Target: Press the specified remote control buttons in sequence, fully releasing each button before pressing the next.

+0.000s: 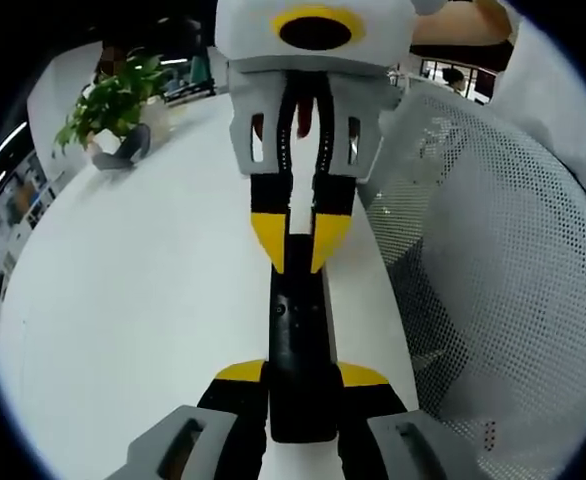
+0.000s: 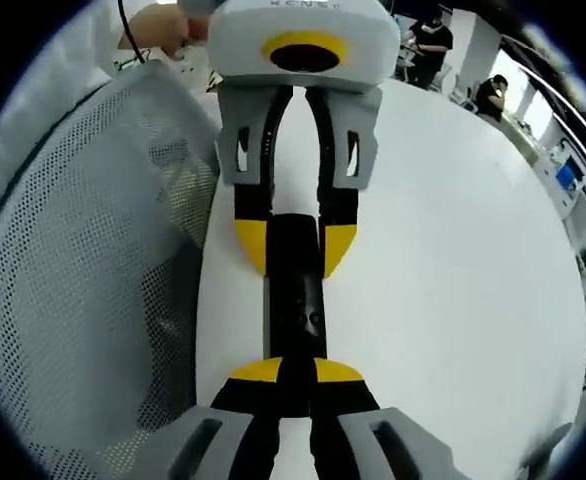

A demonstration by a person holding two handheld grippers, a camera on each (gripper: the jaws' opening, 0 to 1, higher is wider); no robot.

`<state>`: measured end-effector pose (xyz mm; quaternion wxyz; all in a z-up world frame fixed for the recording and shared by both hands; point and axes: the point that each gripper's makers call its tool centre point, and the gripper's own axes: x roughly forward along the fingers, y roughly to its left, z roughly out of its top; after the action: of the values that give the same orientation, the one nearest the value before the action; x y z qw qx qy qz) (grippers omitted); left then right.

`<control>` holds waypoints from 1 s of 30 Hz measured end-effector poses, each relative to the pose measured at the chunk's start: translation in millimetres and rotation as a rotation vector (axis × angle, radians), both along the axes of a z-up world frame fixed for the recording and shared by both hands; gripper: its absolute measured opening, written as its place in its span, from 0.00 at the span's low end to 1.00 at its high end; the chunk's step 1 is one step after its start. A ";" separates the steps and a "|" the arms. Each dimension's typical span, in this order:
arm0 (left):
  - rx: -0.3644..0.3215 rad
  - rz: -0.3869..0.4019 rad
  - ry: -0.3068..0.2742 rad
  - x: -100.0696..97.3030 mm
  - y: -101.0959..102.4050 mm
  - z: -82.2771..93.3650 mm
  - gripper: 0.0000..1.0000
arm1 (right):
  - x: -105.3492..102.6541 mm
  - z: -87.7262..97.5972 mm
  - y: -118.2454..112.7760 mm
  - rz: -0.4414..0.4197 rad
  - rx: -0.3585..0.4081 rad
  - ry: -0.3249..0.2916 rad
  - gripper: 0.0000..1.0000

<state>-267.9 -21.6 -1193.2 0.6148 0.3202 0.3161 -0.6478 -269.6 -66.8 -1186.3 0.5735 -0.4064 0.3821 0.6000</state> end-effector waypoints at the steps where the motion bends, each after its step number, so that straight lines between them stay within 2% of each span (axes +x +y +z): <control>1: -0.003 -0.003 0.001 -0.1 0.1 0.1 0.24 | -0.2 -0.1 1.0 -0.019 -0.017 0.005 0.06; 2: -0.005 -0.005 0.001 -0.2 0.3 0.2 0.24 | -0.6 -0.2 0.9 -0.002 -0.026 -0.003 0.06; 4: -0.010 -0.005 0.002 -0.2 0.3 0.5 0.25 | -0.2 0.1 -0.4 -0.052 -0.009 0.010 0.06; 11: -0.032 0.011 0.003 0.0 0.6 0.9 0.24 | 0.7 3.2 1.3 -0.132 0.148 -0.029 0.06; 13: -0.038 0.013 0.004 0.0 0.7 1.0 0.24 | 2.1 3.8 5.1 -0.180 0.197 -0.030 0.07; 14: -0.039 0.012 0.004 0.0 0.6 1.1 0.24 | 1.0 3.3 4.3 -0.144 0.192 -0.049 0.07; 18: -0.037 0.010 0.003 -0.2 0.4 1.0 0.25 | 0.7 3.5 9.2 -0.110 0.182 -0.066 0.07; 27: -0.074 0.016 0.008 -0.3 1.1 1.0 0.24 | 2.9 2.8 12.4 -0.026 0.122 -0.056 0.10; 30: -0.086 0.019 0.010 -0.2 1.1 1.2 0.24 | 1.8 2.0 12.6 0.040 0.071 -0.072 0.09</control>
<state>-268.1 -20.5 -1191.9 0.6326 0.2871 0.2938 -0.6565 -267.8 -54.2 -1184.3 0.5888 -0.4146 0.3314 0.6096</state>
